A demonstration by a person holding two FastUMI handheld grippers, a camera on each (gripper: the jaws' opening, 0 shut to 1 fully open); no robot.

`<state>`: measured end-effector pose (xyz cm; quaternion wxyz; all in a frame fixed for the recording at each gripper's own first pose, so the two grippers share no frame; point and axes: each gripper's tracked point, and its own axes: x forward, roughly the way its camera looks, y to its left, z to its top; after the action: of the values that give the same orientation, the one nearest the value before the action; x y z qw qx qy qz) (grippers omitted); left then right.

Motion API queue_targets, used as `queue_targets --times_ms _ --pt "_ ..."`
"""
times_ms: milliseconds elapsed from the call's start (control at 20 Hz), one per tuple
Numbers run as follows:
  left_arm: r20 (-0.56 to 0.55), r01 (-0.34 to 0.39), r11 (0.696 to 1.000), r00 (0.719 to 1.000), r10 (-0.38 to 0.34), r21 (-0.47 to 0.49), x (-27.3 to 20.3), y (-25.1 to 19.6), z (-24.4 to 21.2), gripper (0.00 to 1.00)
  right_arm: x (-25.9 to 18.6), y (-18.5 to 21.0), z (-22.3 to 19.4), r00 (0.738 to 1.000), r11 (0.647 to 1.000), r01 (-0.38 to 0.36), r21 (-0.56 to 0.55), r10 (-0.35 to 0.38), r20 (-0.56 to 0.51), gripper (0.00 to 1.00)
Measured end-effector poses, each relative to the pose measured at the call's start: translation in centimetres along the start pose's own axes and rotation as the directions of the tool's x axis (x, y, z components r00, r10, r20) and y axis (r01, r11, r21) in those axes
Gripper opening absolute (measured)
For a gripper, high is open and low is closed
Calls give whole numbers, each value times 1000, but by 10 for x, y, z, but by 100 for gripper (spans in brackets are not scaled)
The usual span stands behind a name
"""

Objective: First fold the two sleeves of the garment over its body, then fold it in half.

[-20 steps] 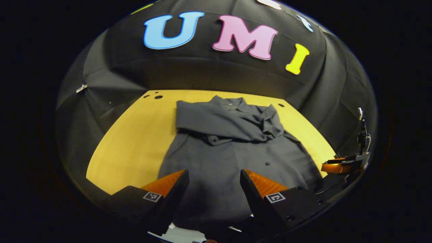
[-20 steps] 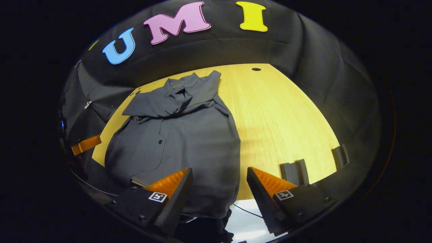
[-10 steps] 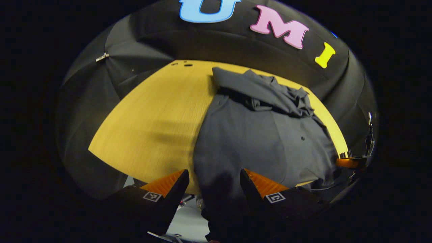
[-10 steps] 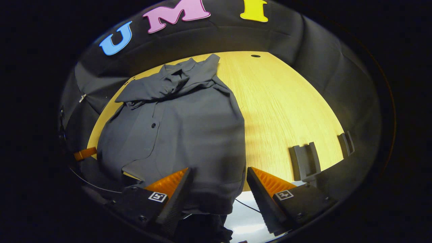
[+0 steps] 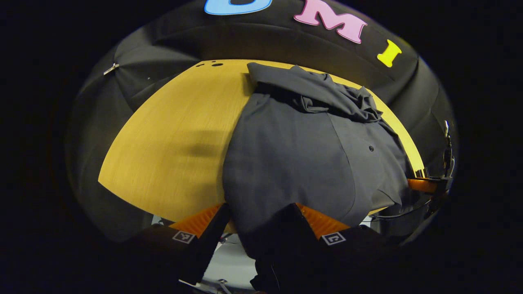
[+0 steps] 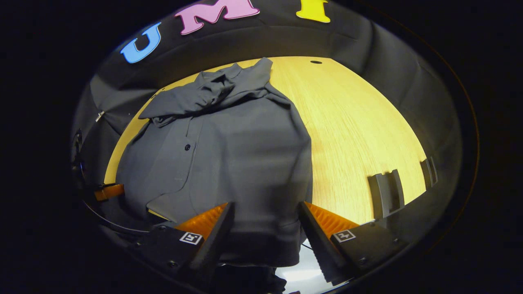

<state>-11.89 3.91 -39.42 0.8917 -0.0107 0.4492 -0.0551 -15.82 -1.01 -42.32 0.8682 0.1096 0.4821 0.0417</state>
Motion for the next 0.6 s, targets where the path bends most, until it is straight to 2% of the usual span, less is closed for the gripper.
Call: queue_targets --times_ms 150,250,300,350,400,500,550,600 --pt "-35 -54 995 998 57 81 6 -4 -4 96 1 0 -4 1000 998 29 -59 -29 1 99" --pt "-42 -53 994 997 57 98 8 -10 -3 96 4 0 -7 998 990 65 -124 -65 3 99" --pt "-40 -50 995 998 54 88 7 -11 0 84 4 5 -6 998 991 62 -120 -61 13 98" --pt "-47 -38 995 998 43 96 9 -13 1 88 9 7 -5 998 992 66 -110 -64 14 83" --pt "-42 -10 993 999 16 121 9 -19 5 77 9 9 -1 998 993 53 -105 -51 21 72" --pt "-32 54 989 998 -50 138 14 -30 13 45 13 10 8 999 995 28 -94 -24 35 40" --pt "-29 65 991 998 -62 115 16 -31 15 28 16 13 11 999 998 0 -66 2 34 24" --pt "-20 76 993 997 -74 87 17 -32 21 12 13 14 11 999 999 -25 -29 26 18 12"
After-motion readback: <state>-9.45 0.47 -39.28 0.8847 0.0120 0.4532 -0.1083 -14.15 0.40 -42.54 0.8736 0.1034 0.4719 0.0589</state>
